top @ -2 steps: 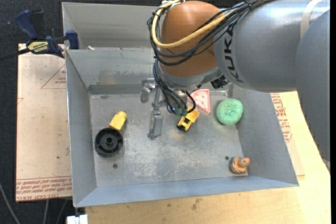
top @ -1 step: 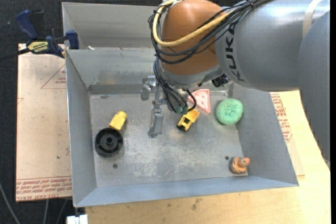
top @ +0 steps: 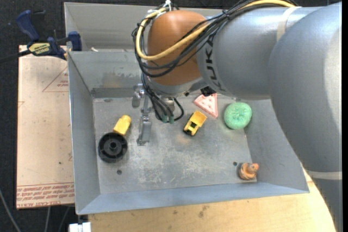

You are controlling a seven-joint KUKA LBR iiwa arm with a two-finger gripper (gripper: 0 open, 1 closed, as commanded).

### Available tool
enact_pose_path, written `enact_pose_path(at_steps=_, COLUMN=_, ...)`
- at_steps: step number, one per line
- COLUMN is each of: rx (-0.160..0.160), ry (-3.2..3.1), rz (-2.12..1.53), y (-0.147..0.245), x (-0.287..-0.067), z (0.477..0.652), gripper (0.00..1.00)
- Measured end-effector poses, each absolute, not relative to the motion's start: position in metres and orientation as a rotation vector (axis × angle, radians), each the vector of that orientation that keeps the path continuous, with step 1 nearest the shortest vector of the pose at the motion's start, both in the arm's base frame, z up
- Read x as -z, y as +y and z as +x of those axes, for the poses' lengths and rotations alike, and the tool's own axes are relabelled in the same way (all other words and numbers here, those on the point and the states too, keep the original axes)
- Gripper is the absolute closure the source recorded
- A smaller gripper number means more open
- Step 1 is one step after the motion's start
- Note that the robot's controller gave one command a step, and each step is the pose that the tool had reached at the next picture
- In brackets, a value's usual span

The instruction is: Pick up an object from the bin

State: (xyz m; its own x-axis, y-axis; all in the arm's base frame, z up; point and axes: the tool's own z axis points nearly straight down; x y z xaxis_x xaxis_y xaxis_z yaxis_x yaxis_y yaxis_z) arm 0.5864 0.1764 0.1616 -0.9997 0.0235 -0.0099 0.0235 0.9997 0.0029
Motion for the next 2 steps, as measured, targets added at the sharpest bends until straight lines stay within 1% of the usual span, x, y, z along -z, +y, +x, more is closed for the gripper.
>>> enact_pose_path(at_steps=1, rx=-0.003, ry=3.139, rz=-0.105, y=0.186, x=-0.112, z=0.598, gripper=0.0)
enact_pose_path(at_steps=2, rx=-0.001, ry=3.115, rz=-0.408, y=0.197, x=-0.099, z=0.583, gripper=0.0)
